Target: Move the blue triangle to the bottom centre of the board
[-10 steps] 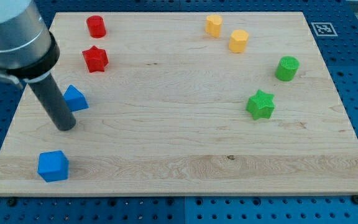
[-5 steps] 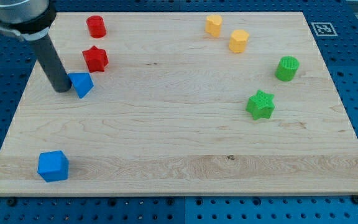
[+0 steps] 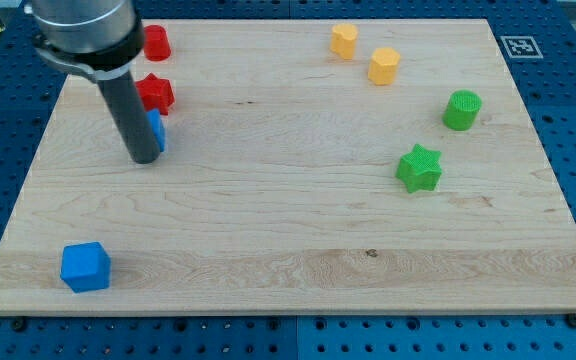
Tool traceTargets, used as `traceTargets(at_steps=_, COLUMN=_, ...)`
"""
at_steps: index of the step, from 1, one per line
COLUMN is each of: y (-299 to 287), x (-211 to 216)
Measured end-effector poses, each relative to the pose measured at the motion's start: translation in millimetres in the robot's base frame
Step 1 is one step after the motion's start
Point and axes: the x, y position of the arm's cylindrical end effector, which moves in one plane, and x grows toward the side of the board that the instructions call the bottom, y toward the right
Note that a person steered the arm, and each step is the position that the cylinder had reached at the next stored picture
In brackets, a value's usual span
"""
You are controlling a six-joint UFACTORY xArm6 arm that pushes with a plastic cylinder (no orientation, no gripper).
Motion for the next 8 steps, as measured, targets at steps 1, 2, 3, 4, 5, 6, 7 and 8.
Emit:
traceTargets(at_steps=1, y=15, x=-1)
traceTargets(at_steps=2, y=-11, x=-11)
traceTargets(at_steps=3, y=-48, x=-9)
traceTargets(at_steps=4, y=-79, x=-7)
traceTargets(at_steps=5, y=-107, x=-8)
traceTargets(at_steps=6, y=-108, x=-20)
traceTargets(at_steps=7, y=-91, x=-33)
traceTargets(at_steps=8, y=-74, x=-45)
